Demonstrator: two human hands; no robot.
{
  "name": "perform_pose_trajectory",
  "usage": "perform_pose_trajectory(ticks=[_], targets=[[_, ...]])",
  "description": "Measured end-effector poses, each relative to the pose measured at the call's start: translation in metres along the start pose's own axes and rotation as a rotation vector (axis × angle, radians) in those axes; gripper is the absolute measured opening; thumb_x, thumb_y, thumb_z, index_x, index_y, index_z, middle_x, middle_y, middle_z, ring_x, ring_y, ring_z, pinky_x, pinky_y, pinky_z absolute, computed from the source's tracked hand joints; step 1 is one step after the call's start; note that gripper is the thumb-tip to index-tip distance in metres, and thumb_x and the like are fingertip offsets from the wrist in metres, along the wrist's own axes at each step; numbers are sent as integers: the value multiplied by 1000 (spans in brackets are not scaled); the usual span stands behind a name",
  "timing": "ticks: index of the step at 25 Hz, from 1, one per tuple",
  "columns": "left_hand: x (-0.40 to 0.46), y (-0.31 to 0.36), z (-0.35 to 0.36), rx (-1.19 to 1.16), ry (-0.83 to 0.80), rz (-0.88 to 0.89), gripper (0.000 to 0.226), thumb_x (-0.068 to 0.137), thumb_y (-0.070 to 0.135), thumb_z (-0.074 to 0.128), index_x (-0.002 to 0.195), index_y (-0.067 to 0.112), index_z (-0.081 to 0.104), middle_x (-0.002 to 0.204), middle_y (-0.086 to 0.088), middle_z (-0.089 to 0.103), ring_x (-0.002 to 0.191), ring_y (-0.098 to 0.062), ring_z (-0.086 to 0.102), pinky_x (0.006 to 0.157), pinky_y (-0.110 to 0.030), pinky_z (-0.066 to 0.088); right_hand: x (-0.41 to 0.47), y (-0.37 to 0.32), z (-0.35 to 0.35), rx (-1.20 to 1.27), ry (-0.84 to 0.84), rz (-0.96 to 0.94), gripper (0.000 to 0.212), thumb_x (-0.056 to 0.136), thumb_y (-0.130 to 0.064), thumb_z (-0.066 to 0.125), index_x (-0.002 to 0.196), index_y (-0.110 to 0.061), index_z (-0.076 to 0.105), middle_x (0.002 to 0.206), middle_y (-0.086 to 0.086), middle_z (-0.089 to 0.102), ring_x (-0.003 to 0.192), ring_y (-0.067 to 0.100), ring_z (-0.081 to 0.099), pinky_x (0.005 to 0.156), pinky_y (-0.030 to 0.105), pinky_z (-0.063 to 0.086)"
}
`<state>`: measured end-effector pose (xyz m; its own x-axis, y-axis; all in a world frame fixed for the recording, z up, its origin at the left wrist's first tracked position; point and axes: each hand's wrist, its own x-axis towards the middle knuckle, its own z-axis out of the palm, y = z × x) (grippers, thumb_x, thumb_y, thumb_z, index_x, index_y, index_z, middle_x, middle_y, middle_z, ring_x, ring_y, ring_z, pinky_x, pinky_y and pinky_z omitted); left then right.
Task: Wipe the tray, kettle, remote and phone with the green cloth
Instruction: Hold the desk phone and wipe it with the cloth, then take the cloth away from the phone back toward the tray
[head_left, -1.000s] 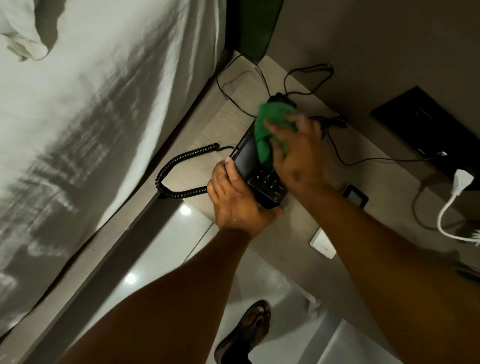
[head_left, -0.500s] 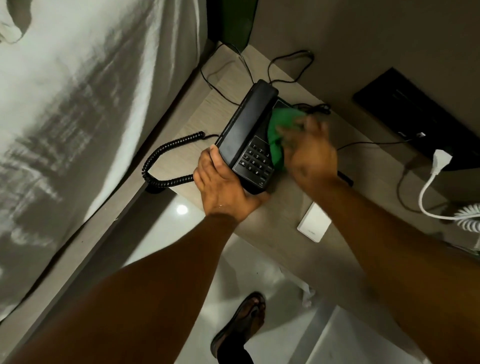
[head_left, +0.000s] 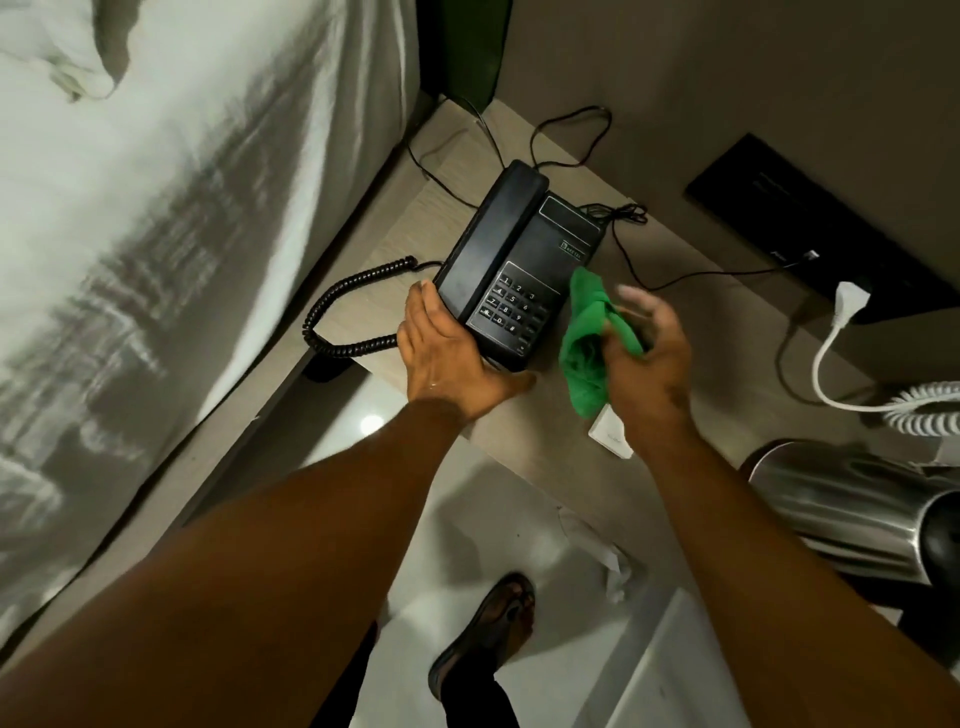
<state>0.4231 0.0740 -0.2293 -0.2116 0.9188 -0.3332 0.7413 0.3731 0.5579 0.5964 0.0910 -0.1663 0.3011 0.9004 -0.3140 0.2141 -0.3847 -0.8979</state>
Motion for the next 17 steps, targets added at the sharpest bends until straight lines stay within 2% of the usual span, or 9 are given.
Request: perform_pose_trajectory(ticks=[2,4,5,7,9,11,13,14,17], targets=[[-10,6,-24,-126,-16,53,141,61,77,64,154,6,-15,167,-15,-11,155,-27,-11,125,-43,-10,-15,-19,-5,422,-32,212,31,94,-7,53,125,-11,54,120,16,63,107,32,63,79,38,58],[-16,16,-62,-489,-39,43,100,74,63,51,153,8,20,162,-12,22,152,-15,18,127,-47,11,-31,-47,9,673,-266,349,32,98,-22,44,125,-11,58,122,15,65,110,31,64,84,43,56],[-18,19,-85,-750,-58,-10,79,76,59,49,139,11,45,147,-9,45,138,-9,40,121,-48,29,-36,-62,24,722,-380,395,35,97,-27,43,123,-13,61,120,13,67,109,30,64,87,42,55],[-21,15,-137,-1143,-76,-91,50,76,54,56,105,16,69,113,-10,69,107,-18,65,98,-48,51,-44,-100,65,749,-579,475,45,96,-39,38,125,-13,60,127,16,62,118,35,58,100,51,46],[-25,-3,-197,-1258,16,-156,29,76,41,70,95,20,73,97,-10,76,92,-25,72,81,-47,59,-54,-149,117,737,-785,494,64,94,-57,31,132,-11,54,135,20,55,125,39,51,104,57,39],[-29,-33,-258,-1225,219,-180,26,76,27,75,100,15,72,99,-12,77,93,-30,74,82,-48,61,-66,-198,166,701,-984,446,77,86,-69,33,131,-10,54,133,20,57,124,38,53,102,56,43],[-34,-72,-310,-1211,381,-182,32,77,21,74,106,7,69,102,-14,77,98,-35,74,87,-49,60,-83,-232,213,538,-1141,368,65,88,-57,49,130,-9,54,133,21,58,121,37,56,98,54,46],[-36,-90,-331,-1203,426,-204,35,78,20,74,109,5,67,104,-15,77,98,-36,74,88,-49,60,-91,-241,237,399,-1148,309,51,89,-39,59,128,-8,55,130,21,60,117,37,59,94,53,50],[-45,-157,-379,-1092,595,-353,31,82,19,75,109,6,67,102,-15,77,92,-32,75,84,-51,61,-132,-267,326,18,-998,123,34,78,9,61,109,-6,63,111,23,68,97,39,68,79,50,58]])
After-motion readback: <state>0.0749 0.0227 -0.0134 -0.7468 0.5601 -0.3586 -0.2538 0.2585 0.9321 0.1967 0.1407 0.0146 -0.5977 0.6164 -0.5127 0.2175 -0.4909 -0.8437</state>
